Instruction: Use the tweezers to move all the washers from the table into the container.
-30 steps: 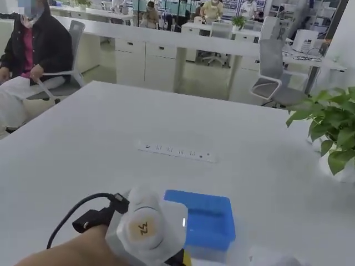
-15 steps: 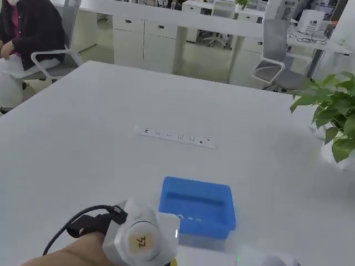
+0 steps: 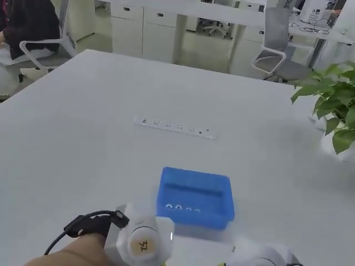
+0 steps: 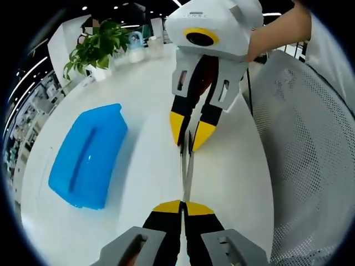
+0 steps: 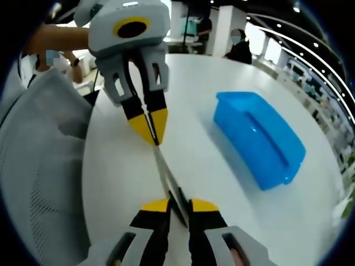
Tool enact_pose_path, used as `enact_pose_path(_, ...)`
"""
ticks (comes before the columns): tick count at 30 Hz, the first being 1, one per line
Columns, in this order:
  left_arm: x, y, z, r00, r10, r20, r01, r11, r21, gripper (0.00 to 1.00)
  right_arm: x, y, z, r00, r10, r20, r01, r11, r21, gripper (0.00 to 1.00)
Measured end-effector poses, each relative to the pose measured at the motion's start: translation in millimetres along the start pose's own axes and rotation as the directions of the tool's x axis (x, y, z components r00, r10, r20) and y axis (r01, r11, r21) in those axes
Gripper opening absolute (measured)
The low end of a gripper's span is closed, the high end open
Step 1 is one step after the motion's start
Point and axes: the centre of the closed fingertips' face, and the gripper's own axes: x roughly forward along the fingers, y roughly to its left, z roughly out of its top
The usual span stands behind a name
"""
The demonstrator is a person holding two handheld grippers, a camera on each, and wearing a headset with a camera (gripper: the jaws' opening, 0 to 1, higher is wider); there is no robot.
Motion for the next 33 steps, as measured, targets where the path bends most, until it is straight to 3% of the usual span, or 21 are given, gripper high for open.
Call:
enact_pose_path(10, 1.5, 1.9, -1.7, 1.0000, 0.002, -0.005, -0.002, 1.000, -0.008, 0.00, -1.1, -1.8, -0.5, 0.9992, -0.017, 0.036, 0.014, 0.998, 0.057, 0.10)
enact_pose_path(11, 2.8, 1.6, -6.1, 0.9996, 0.001, -0.028, -0.001, 1.000, 0.014, 0.00, -1.5, -2.4, -0.9, 0.9991, -0.019, 0.038, 0.016, 0.997, 0.073, 0.10)
enact_pose_path(12, -0.9, -0.5, -0.7, 1.0000, 0.003, 0.002, -0.003, 0.999, 0.032, 0.00, -1.6, -2.7, -1.1, 0.9990, -0.021, 0.040, 0.018, 0.997, 0.075, 0.11)
enact_pose_path(13, -6.0, -2.3, -1.0, 1.0000, 0.000, 0.001, 0.000, 0.999, 0.036, 0.00, -1.8, -2.2, -1.4, 0.9989, -0.023, 0.041, 0.020, 0.997, 0.072, 0.11)
enact_pose_path(18, -1.2, -6.2, -3.9, 0.9998, -0.019, 0.005, 0.019, 0.999, -0.028, 0.03, -3.0, -2.6, -2.8, 0.9983, -0.040, 0.042, 0.036, 0.994, 0.106, 0.15)
enact_pose_path(20, 2.6, -1.1, -7.3, 1.0000, 0.003, -0.001, -0.003, 0.999, -0.045, 0.07, -4.3, -2.8, -3.7, 0.9981, -0.044, 0.044, 0.037, 0.991, 0.132, 0.17)
enact_pose_path(24, -1.3, -2.0, -10.7, 0.9991, 0.042, -0.008, -0.043, 0.995, -0.095, 0.09, -8.3, -3.6, -7.7, 0.9975, -0.055, 0.045, 0.048, 0.987, 0.154, 0.18)
enact_pose_path(25, -4.3, -1.3, -12.3, 0.9974, 0.072, -0.010, -0.072, 0.987, -0.147, 0.12, -10.4, -4.1, -10.4, 0.9972, -0.063, 0.041, 0.055, 0.985, 0.164, 0.19)
enact_pose_path(28, -13.4, -4.2, -20.2, 0.9941, 0.104, -0.031, -0.108, 0.970, -0.217, 0.22, -17.4, -7.1, -17.4, 0.9954, -0.086, 0.042, 0.075, 0.974, 0.214, 0.23)
enact_pose_path(29, -15.6, -3.5, -23.6, 0.9926, 0.115, -0.041, -0.121, 0.963, -0.241, 0.26, -21.6, -10.4, -18.4, 0.9920, -0.113, 0.057, 0.095, 0.962, 0.256, 0.25)
enact_pose_path(30, -18.7, -1.8, -30.3, 0.9876, 0.141, -0.068, -0.155, 0.938, -0.309, 0.31, -24.4, -12.7, -19.5, 0.9900, -0.128, 0.060, 0.106, 0.955, 0.277, 0.27)
enact_pose_path(31, -20.0, 1.0, -32.2, 0.9849, 0.160, -0.065, -0.173, 0.932, -0.320, 0.37, -28.5, -14.4, -21.6, 0.9890, -0.135, 0.061, 0.111, 0.949, 0.294, 0.29)
enact_pose_path(32, -22.8, -1.8, -33.9, 0.9862, 0.156, -0.055, -0.166, 0.936, -0.310, 0.39, -31.3, -17.1, -22.0, 0.9862, -0.153, 0.065, 0.126, 0.943, 0.309, 0.31)
enact_pose_path(33, -25.6, -1.3, -35.3, 0.9827, 0.177, -0.055, -0.185, 0.926, -0.330, 0.40, -35.2, -19.6, -23.3, 0.9841, -0.165, 0.065, 0.136, 0.936, 0.325, 0.34)
